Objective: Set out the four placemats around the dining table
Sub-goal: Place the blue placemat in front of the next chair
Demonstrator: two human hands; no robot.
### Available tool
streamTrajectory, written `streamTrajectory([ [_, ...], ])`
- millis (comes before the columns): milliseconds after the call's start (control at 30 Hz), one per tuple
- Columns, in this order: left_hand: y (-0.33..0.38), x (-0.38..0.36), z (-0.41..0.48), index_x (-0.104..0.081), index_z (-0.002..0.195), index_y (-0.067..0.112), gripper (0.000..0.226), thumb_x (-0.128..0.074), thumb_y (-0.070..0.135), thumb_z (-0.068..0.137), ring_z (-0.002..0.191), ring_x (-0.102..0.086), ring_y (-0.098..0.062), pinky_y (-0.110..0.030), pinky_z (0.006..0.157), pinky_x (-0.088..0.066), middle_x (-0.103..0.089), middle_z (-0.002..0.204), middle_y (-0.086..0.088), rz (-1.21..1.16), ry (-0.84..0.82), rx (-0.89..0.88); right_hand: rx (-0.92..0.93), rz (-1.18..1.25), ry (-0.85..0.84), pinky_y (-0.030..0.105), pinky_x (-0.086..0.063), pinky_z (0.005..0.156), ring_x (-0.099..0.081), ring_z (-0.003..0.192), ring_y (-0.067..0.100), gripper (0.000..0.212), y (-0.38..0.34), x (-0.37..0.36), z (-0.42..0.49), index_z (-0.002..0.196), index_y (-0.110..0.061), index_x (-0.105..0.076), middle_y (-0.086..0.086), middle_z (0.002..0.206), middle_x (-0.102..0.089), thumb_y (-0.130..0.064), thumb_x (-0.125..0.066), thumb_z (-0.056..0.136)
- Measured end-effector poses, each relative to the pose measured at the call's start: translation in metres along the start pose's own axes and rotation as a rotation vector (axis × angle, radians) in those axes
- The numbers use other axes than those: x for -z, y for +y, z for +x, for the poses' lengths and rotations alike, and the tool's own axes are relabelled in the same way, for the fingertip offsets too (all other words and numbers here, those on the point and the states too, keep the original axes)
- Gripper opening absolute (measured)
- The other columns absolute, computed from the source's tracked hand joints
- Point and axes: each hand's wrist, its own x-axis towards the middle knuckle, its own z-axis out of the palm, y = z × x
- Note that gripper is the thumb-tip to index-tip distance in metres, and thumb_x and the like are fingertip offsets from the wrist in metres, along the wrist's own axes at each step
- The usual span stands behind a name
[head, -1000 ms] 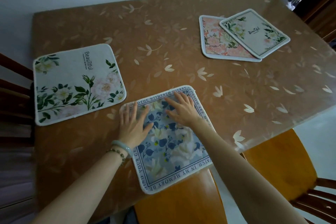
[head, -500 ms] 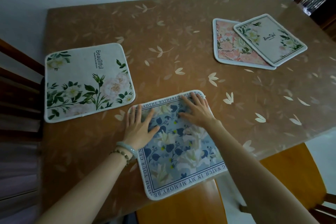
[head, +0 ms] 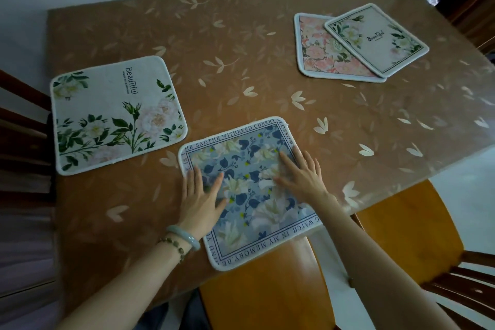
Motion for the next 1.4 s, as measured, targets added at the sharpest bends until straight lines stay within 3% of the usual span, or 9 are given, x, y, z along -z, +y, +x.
streamTrajectory([
  [233,0.045,-0.039,-0.070,0.024,0.142,0.048,0.067,-0.012,0.071,0.090,0.140,0.030,-0.038,-0.058,0.114,0.015,0.033,0.153,-0.010,-0.065,-0.084,-0.136,-0.046,0.040,0.033,0.050,0.017,0.116,0.026,0.145,0.028,0.077,-0.005,-0.045,-0.086,0.137,-0.057,0.025,0.000,0.154,0.030,-0.087,-0.009,0.074],
  [400,0.062,-0.043,-0.080,-0.024,0.150,0.040,0.061,-0.024,0.063,0.093,0.143,-0.018,-0.043,-0.067,0.106,-0.006,-0.022,0.157,-0.013,-0.006,-0.007,-0.153,-0.021,0.031,0.061,0.051,0.021,0.114,0.034,0.141,0.027,0.082,-0.011,-0.065,-0.110,0.140,-0.057,0.019,0.001,0.151,0.035,-0.091,-0.002,0.069],
  [500,0.061,-0.047,-0.079,-0.004,0.149,0.047,0.061,-0.023,0.065,0.093,0.146,0.001,-0.040,-0.066,0.109,0.006,-0.007,0.161,-0.010,-0.030,-0.034,-0.121,-0.041,0.020,0.033,0.053,0.019,0.115,0.032,0.142,0.027,0.081,-0.013,-0.061,-0.109,0.139,-0.059,0.022,0.002,0.155,0.031,-0.091,-0.006,0.070],
  [600,0.059,-0.043,-0.074,0.017,0.142,0.053,0.061,-0.007,0.071,0.089,0.145,0.022,-0.029,-0.061,0.111,0.017,0.013,0.162,-0.003,-0.091,-0.069,-0.087,-0.078,0.103,0.010,0.052,0.011,0.116,0.014,0.149,0.028,0.076,-0.019,-0.043,-0.108,0.148,-0.053,-0.004,0.003,0.163,0.009,-0.079,-0.033,0.083],
  [700,0.049,-0.015,-0.067,0.003,0.144,0.057,0.064,0.000,0.078,0.083,0.142,0.024,-0.012,-0.057,0.116,0.005,0.016,0.159,0.013,-0.432,0.024,-0.044,-0.135,0.631,0.164,0.046,-0.019,0.117,-0.019,0.147,0.024,0.061,-0.041,-0.005,-0.110,0.144,-0.041,-0.036,0.002,0.160,-0.020,-0.060,-0.051,0.088],
  [833,0.025,0.058,-0.054,-0.009,0.143,0.061,0.058,-0.019,0.075,0.088,0.148,0.000,-0.006,-0.043,0.115,-0.026,0.004,0.157,0.027,-0.866,0.262,-0.103,-0.053,1.117,0.480,0.036,-0.028,0.109,-0.028,0.142,0.006,0.067,-0.081,0.060,-0.123,0.141,-0.052,-0.031,-0.020,0.154,-0.028,-0.063,-0.059,0.082],
  [900,0.019,0.105,-0.052,-0.014,0.146,0.052,0.064,-0.024,0.075,0.088,0.145,-0.011,0.000,-0.026,0.109,-0.027,-0.009,0.157,0.023,-1.066,0.422,-0.133,0.007,1.258,0.610,0.025,-0.035,0.105,-0.034,0.138,0.001,0.074,-0.096,0.090,-0.136,0.142,-0.053,-0.026,-0.020,0.152,-0.031,-0.062,-0.063,0.079],
  [1033,0.012,0.196,-0.067,-0.023,0.143,0.045,0.054,-0.032,0.062,0.092,0.139,-0.024,0.006,-0.005,0.101,-0.029,-0.023,0.154,0.016,-1.261,0.629,-0.255,0.068,1.311,0.800,0.013,-0.049,0.090,-0.050,0.124,0.002,0.085,-0.113,0.138,-0.166,0.148,-0.040,-0.022,-0.007,0.144,-0.043,-0.055,-0.068,0.077],
  [1400,-0.013,0.306,-0.136,-0.034,0.143,0.034,0.054,-0.051,0.041,0.092,0.123,-0.047,0.005,-0.016,0.096,-0.043,-0.048,0.137,0.011,-1.206,0.690,-0.563,0.144,1.048,1.054,0.016,-0.053,0.083,-0.057,0.111,0.005,0.071,-0.163,0.213,-0.263,0.142,-0.038,-0.030,-0.008,0.132,-0.050,-0.027,-0.071,0.085],
])
